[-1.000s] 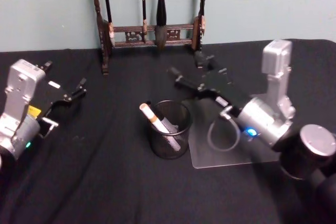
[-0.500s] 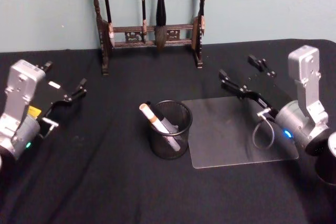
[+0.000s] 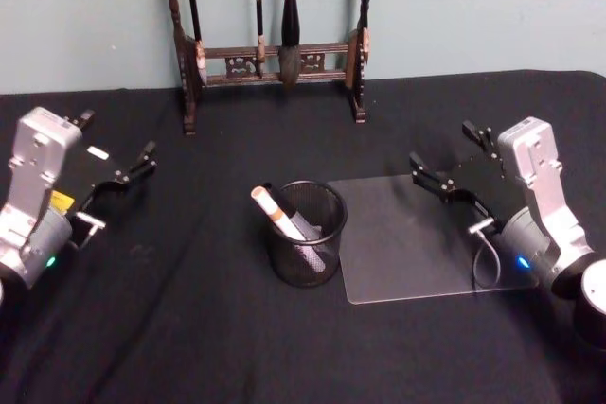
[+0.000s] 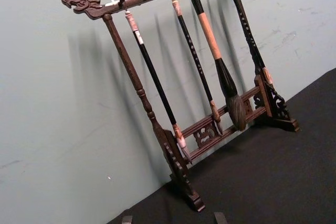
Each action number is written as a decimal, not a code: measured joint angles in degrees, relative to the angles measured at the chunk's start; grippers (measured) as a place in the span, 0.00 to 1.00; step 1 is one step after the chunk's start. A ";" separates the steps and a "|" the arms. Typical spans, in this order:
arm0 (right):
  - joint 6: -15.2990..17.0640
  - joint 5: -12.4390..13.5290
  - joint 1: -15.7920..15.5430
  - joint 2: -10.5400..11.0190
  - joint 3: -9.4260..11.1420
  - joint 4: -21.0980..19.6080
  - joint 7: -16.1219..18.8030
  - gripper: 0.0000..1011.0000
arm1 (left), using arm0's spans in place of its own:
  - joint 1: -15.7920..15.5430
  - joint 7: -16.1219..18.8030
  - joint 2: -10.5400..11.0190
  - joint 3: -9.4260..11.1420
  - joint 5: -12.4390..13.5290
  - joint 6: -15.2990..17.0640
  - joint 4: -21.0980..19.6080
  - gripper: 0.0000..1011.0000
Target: Pick up the water-based marker from the table and place it into the pen holder.
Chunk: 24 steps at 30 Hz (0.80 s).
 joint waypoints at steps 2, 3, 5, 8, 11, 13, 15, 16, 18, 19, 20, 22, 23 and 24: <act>-0.01 0.00 0.00 0.01 0.01 0.00 -0.01 0.99 | 0.00 0.00 0.00 0.00 0.00 0.00 0.00 0.99; -0.01 0.00 0.00 0.02 0.01 -0.01 -0.01 0.99 | 0.00 0.00 0.00 0.00 0.00 0.00 0.00 0.99; -0.01 0.01 -0.01 0.06 0.01 -0.03 -0.03 0.99 | 0.00 0.00 0.00 0.00 0.00 0.00 0.00 0.99; -0.01 0.02 -0.01 0.08 0.01 -0.06 -0.04 0.99 | 0.00 0.00 0.00 0.00 0.00 0.00 0.00 0.99; 0.00 0.02 -0.01 0.10 0.01 -0.07 -0.06 0.99 | 0.00 0.00 0.00 0.00 0.00 0.00 0.00 0.99; -0.01 0.03 -0.01 0.11 0.00 -0.09 -0.07 0.99 | 0.00 0.00 0.00 0.00 0.00 0.00 0.00 0.99; 0.00 0.03 -0.01 0.12 0.00 -0.10 -0.08 0.99 | 0.00 0.00 0.00 0.00 0.00 0.00 0.00 0.99; -0.01 0.04 -0.01 0.13 0.00 -0.10 -0.09 0.99 | 0.00 0.00 0.00 0.00 0.00 0.00 0.00 0.99; -0.01 0.04 -0.01 0.14 0.01 -0.11 -0.09 0.99 | 0.00 0.00 0.00 0.00 0.00 0.00 0.00 0.99; -0.01 0.04 -0.01 0.14 0.01 -0.11 -0.09 0.99 | 0.00 0.00 0.00 0.00 0.00 0.00 0.00 0.99; -0.01 0.05 -0.01 0.15 0.00 -0.12 -0.09 0.99 | 0.00 0.00 0.00 0.00 0.00 0.00 0.00 0.99; -0.01 0.06 -0.01 0.16 0.00 -0.13 -0.10 0.99 | 0.00 0.00 0.00 0.00 0.00 0.00 0.00 0.99; -0.01 0.07 -0.01 0.16 0.00 -0.14 -0.10 0.99 | 0.00 0.00 0.00 0.00 0.00 0.00 0.00 0.99; -0.01 0.07 -0.01 0.17 0.00 -0.14 -0.10 0.99 | 0.00 0.00 0.00 0.00 0.00 0.00 0.00 0.99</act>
